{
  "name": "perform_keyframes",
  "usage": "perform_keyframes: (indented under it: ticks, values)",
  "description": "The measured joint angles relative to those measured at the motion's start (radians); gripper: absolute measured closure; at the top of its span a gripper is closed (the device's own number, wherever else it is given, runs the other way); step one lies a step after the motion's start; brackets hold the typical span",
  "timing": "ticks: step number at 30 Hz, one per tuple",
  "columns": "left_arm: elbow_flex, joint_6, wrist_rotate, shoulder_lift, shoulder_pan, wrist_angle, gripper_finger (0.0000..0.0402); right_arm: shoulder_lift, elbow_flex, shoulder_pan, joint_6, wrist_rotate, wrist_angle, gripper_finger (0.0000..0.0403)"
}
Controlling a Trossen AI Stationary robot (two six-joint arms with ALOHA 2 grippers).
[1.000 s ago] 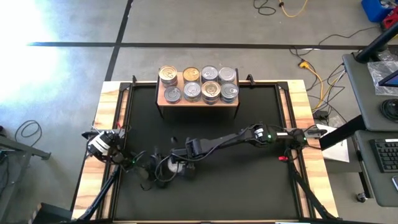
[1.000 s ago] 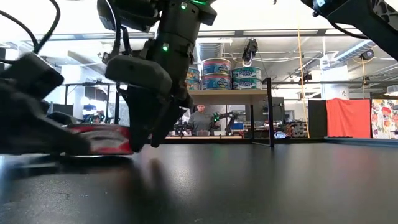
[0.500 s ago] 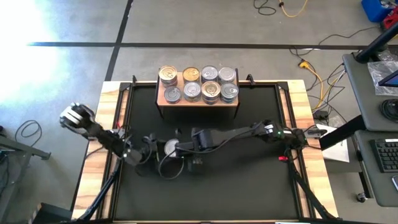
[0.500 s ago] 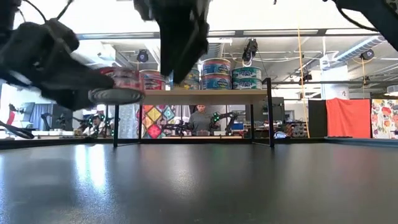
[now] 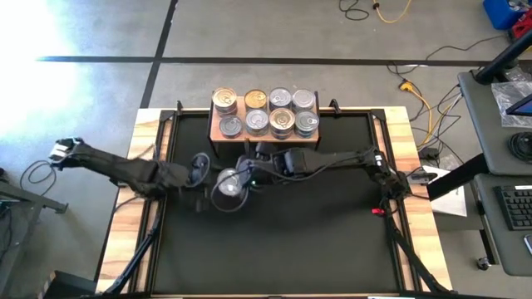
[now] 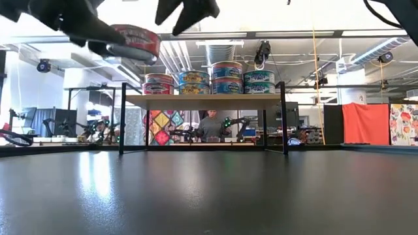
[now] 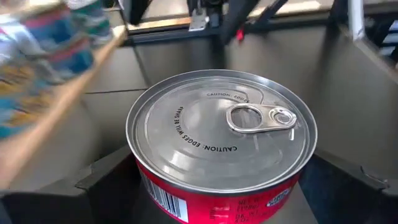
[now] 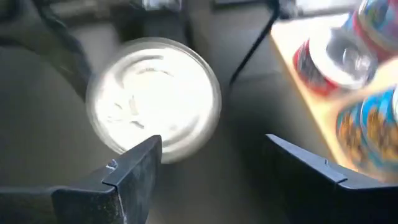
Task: Stack canned seafood by type on shelf
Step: Stack the red tuna can on the red tuna can on the shelf
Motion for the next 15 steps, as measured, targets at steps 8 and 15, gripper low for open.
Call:
perform_keyframes:
  ticks: [8,15]
  values:
    - [0.182,0.221,0.125,-0.091,0.264,-0.304,0.0048,-0.004,-0.002,-0.024,-0.121,0.059,0.256,0.015]
    - [0.246,0.387,0.291,-0.04,0.549,-0.362,0.0045,0.003,-0.002,-0.098,-0.16,0.19,0.432,0.017]
